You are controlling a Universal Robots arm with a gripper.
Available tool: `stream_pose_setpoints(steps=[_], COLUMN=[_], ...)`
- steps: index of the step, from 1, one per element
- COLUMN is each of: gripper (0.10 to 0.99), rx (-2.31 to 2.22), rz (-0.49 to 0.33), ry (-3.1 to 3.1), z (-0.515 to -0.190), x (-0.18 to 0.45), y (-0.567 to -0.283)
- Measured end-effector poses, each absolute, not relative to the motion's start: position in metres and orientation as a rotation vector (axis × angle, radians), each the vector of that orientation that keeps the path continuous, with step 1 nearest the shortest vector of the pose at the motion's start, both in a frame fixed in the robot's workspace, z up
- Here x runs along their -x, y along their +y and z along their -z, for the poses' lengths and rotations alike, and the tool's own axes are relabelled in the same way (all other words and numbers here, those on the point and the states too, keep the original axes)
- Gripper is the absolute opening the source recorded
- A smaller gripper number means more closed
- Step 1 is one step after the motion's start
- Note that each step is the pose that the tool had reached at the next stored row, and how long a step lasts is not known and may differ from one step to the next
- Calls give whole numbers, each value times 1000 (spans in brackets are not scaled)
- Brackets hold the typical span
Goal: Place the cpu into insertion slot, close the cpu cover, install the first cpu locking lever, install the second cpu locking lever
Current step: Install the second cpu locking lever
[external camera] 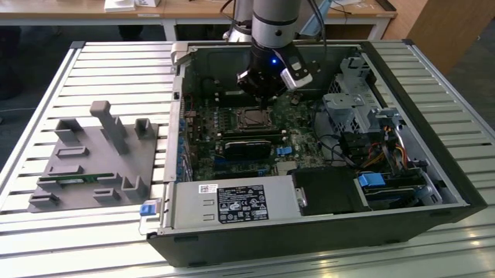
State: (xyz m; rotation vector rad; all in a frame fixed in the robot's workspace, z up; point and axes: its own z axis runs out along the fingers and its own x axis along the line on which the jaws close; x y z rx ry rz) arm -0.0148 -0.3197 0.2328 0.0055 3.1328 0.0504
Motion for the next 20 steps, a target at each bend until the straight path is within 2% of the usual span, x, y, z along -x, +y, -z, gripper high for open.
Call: stream_pose_setpoints(steps=[8, 20], gripper=[106, 106], rx=[-6, -6], rz=[-51, -64], ry=[3133, 3133], z=[-242, -242], x=[15, 15], y=[-321, -340])
